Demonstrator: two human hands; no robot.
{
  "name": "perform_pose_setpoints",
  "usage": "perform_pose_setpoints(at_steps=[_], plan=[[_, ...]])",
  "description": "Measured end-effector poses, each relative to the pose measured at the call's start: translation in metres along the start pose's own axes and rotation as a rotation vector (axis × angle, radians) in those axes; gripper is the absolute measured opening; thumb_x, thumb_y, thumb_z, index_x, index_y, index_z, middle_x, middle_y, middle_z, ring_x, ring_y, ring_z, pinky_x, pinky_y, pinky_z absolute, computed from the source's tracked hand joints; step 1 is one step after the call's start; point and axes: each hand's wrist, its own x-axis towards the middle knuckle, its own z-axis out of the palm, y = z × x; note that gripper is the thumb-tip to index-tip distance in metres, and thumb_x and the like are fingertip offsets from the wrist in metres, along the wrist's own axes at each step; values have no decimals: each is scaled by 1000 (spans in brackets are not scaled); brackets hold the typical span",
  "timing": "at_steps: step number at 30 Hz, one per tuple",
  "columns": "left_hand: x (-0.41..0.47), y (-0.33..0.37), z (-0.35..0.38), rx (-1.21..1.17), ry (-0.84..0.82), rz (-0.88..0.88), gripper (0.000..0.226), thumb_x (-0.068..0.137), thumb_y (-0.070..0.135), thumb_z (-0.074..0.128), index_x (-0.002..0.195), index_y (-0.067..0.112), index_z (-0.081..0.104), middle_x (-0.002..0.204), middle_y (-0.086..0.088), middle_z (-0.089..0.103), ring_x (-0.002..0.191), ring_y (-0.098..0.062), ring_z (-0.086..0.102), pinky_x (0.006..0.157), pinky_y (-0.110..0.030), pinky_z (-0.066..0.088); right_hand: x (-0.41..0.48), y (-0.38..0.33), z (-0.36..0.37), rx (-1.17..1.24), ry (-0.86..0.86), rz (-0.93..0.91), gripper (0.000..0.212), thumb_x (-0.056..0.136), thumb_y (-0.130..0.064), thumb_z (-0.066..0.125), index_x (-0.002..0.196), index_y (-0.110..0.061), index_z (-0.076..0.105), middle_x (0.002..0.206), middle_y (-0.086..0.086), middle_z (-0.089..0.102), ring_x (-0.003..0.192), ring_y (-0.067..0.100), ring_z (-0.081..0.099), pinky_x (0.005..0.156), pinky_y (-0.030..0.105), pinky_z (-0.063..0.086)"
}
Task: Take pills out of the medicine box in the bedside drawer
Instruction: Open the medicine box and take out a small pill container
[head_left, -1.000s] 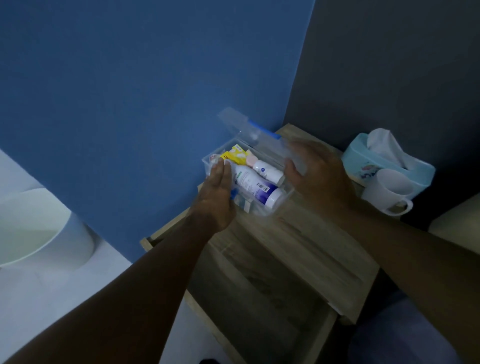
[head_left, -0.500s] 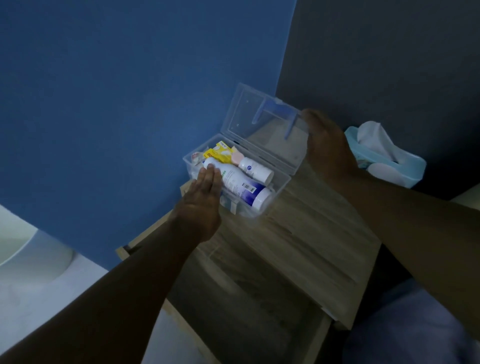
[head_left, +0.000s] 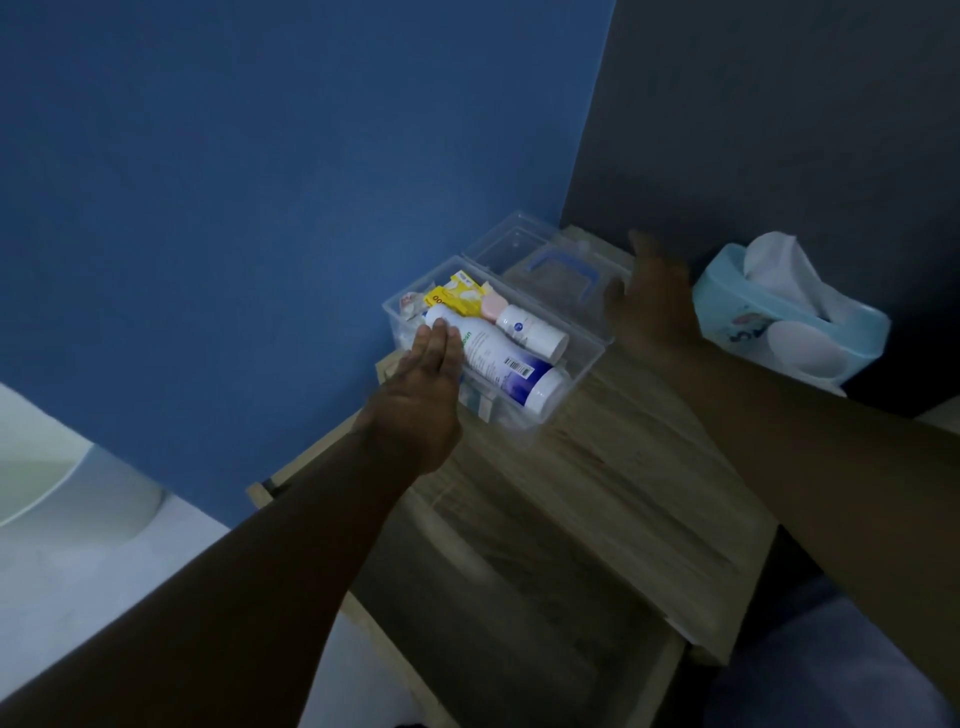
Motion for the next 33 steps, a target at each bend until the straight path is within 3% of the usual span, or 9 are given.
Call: perform_pose_setpoints(at_steps=[3, 8, 15, 28, 33], plan=[[-1, 0, 0, 27, -4, -4, 84, 89, 10, 44, 153, 7, -9, 163, -11, -15, 150, -27, -12, 123, -39, 8, -5, -23, 4, 39, -18, -238, 44, 93, -9, 52, 136, -6, 50, 132, 18, 58, 124, 33, 52, 95, 34, 43], [-3, 0, 1, 31, 15, -4, 82, 90, 11, 44, 153, 7, -9, 163, -11, -15, 150, -27, -11, 122, -37, 9, 1, -59, 21, -24, -269, -533, 33, 92, -10, 57, 124, -4, 66, 124, 16, 67, 116, 30, 62, 98, 38, 50], [-3, -4, 2, 23, 13, 9, 82, 91, 11, 43, 153, 8, -10, 163, -11, -16, 150, -28, -13, 122, -37, 5, 15, -68, 47, -170, -442, -460, 33, 86, -28, 71, 116, -12, 72, 121, 15, 67, 108, 30, 66, 95, 39, 53], [-1, -3, 1, 50, -21, 0, 87, 88, 10, 47, 153, 6, -10, 162, -12, -16, 150, -29, -13, 120, -37, 7, 23, -77, 54, -93, -447, -377, 31, 74, -20, 80, 102, -9, 75, 108, 15, 71, 94, 27, 69, 85, 37, 57], [-3, -3, -5, 22, -66, 17, 87, 86, 6, 47, 153, 5, -8, 163, -13, -14, 150, -28, -13, 122, -38, 8, 10, -76, 36, 65, -319, -347, 32, 74, -19, 82, 102, -6, 76, 101, 13, 74, 94, 25, 68, 83, 39, 56]])
